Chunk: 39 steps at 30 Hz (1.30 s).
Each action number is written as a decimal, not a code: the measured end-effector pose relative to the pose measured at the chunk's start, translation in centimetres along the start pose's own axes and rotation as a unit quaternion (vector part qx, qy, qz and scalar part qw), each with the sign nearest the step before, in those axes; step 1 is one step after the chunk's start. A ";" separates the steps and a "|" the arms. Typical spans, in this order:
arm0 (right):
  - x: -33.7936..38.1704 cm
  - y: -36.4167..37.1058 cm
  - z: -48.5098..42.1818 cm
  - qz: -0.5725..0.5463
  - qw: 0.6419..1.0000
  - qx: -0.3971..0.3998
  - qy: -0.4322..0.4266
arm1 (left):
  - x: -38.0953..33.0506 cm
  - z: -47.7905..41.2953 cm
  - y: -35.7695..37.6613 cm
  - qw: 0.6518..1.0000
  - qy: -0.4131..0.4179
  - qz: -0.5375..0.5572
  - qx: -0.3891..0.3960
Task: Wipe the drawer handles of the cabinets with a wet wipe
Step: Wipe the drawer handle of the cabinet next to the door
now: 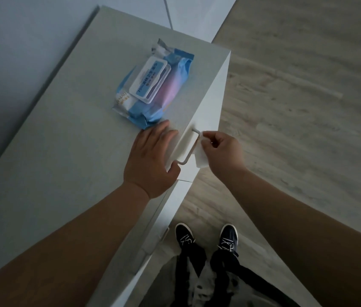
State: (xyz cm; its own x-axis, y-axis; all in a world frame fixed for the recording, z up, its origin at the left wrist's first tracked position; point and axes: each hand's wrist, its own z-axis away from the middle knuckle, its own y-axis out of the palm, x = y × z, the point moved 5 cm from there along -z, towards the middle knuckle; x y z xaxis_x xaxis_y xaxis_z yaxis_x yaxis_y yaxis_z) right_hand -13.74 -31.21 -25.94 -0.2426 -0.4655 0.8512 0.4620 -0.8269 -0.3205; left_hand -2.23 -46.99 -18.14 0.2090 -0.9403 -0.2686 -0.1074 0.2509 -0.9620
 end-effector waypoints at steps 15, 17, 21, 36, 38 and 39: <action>0.5 -0.2 -1.0 -0.007 1.000 -0.005 -0.011 | 0.0 0.0 0.2 1.000 -0.014 -0.011 0.016; 1.2 -0.5 -2.1 -0.012 1.000 -0.005 -0.019 | -0.1 0.0 0.1 1.000 -0.013 -0.012 0.014; 1.5 0.1 -1.6 0.032 0.994 0.021 -0.101 | 0.1 0.0 0.2 1.000 -0.018 -0.016 0.017; 1.1 -0.7 0.0 0.064 0.982 0.009 -0.179 | 0.3 0.2 0.4 0.999 -0.023 -0.012 0.023; 1.5 -0.8 -0.5 0.053 0.982 0.004 -0.182 | 0.3 0.2 0.4 0.999 -0.025 -0.011 0.025; 1.8 -0.8 -0.9 0.060 0.980 0.004 -0.189 | 0.3 0.3 0.4 0.999 -0.025 -0.012 0.026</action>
State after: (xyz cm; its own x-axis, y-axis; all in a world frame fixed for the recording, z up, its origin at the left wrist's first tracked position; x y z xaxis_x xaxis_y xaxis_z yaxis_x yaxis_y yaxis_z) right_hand -15.30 -31.68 -24.57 0.1463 -0.4073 0.9015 0.4755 -0.7701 -0.4252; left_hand -1.96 -47.12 -18.66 0.2590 -0.9338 -0.2469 -0.0514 0.2419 -0.9689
